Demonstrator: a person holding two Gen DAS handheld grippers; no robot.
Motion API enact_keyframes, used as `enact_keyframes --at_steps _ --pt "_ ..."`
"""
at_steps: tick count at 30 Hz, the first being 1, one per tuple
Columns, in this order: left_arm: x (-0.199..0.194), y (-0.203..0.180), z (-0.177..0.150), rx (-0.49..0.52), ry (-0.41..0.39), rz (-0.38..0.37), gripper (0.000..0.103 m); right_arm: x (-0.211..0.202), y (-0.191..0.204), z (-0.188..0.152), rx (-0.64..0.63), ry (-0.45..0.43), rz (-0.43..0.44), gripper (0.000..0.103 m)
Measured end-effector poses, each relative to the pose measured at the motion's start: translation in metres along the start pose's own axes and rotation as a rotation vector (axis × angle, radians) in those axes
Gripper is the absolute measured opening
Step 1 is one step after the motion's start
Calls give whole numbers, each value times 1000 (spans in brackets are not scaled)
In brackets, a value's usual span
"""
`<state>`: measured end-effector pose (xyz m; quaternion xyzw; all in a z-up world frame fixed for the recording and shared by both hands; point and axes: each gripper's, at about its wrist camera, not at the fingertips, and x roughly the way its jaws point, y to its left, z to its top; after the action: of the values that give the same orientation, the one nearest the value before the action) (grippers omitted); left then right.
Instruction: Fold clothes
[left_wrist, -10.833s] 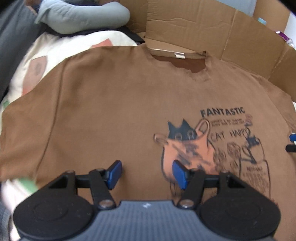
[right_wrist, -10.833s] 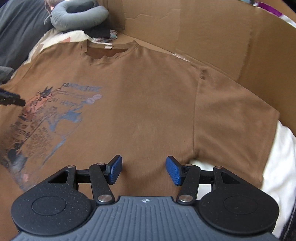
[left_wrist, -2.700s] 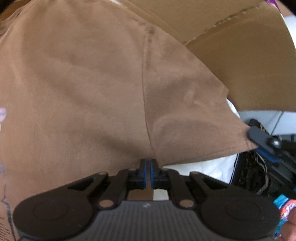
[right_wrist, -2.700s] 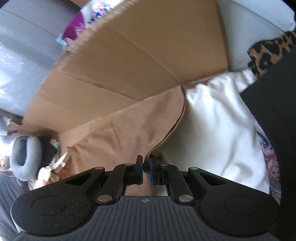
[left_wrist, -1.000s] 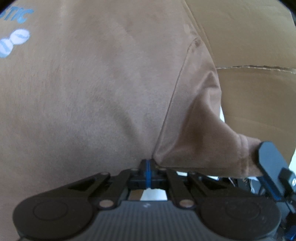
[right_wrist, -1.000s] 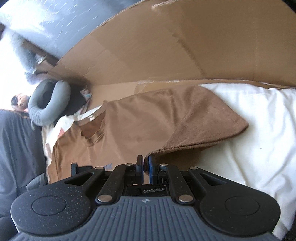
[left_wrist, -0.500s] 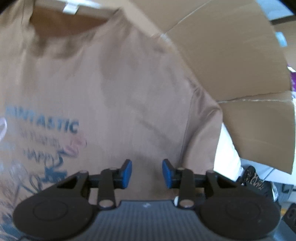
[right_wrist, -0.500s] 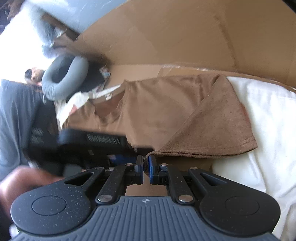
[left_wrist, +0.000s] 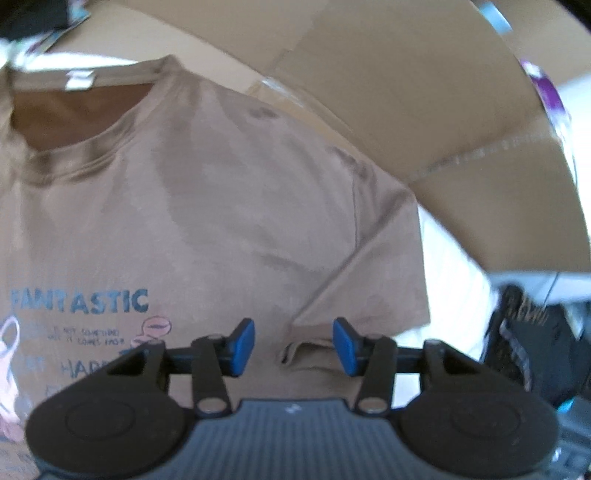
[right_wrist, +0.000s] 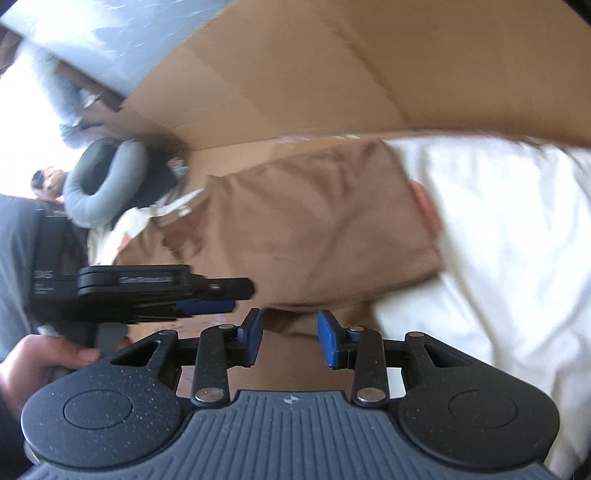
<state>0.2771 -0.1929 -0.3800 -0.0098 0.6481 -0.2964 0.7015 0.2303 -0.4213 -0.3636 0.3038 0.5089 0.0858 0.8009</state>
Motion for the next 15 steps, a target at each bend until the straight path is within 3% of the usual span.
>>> enact_keyframes --at_steps 3,7,15 --pt "2 -8 -5 110 12 38 50 4 -13 -15 28 1 -54 35" --pt "5 -12 -9 176 8 60 50 13 -27 -34 35 -17 -118 35" --pt "16 -17 -11 238 -8 61 42 34 -19 -61 -127 -88 -202 35"
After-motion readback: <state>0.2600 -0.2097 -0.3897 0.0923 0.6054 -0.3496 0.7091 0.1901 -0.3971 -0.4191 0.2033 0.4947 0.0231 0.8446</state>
